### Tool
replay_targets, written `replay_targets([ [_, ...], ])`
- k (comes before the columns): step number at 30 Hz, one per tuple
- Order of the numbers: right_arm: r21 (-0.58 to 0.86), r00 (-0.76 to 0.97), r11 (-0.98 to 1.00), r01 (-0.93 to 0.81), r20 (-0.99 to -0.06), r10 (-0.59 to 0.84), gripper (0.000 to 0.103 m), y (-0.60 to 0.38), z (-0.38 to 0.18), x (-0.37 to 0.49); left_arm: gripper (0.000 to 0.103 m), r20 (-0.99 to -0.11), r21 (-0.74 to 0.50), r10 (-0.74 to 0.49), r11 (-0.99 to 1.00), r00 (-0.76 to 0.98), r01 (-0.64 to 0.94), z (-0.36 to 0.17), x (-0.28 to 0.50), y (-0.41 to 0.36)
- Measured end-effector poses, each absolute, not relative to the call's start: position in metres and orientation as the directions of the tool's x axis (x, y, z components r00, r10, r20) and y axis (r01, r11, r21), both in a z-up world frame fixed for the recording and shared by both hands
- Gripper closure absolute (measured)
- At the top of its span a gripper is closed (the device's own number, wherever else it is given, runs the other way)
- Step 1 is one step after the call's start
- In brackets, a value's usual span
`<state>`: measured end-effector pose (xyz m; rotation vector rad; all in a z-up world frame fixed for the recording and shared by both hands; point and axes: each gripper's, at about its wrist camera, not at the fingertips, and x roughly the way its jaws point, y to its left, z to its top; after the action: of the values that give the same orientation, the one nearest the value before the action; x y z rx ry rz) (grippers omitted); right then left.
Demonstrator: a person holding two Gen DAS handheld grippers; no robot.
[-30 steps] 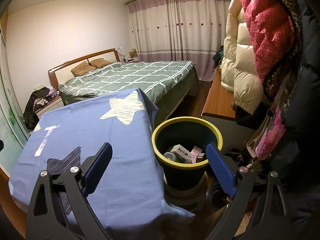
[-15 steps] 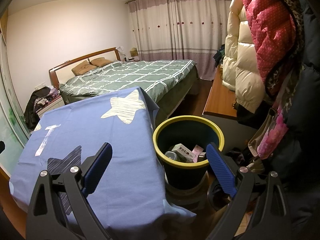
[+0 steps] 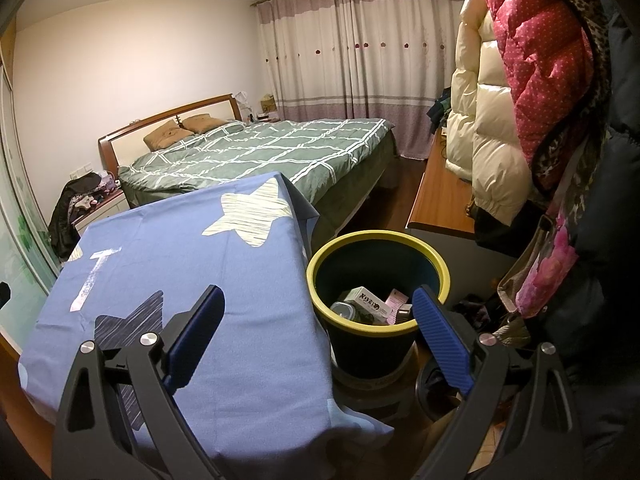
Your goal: Collect trash
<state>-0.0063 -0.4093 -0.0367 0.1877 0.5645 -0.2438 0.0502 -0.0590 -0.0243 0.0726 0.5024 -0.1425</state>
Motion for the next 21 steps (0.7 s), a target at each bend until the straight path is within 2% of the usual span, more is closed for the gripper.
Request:
replay_targets([
  [21, 0.109, 0.816, 0.955, 0.276, -0.552, -0.173, 0.013, -0.4079, -0.0360, -0.0049, 0.005, -0.491, 0.032, -0.126, 0.986, 0.862, 0.163, -0.0229, 0.0525, -0.0574],
])
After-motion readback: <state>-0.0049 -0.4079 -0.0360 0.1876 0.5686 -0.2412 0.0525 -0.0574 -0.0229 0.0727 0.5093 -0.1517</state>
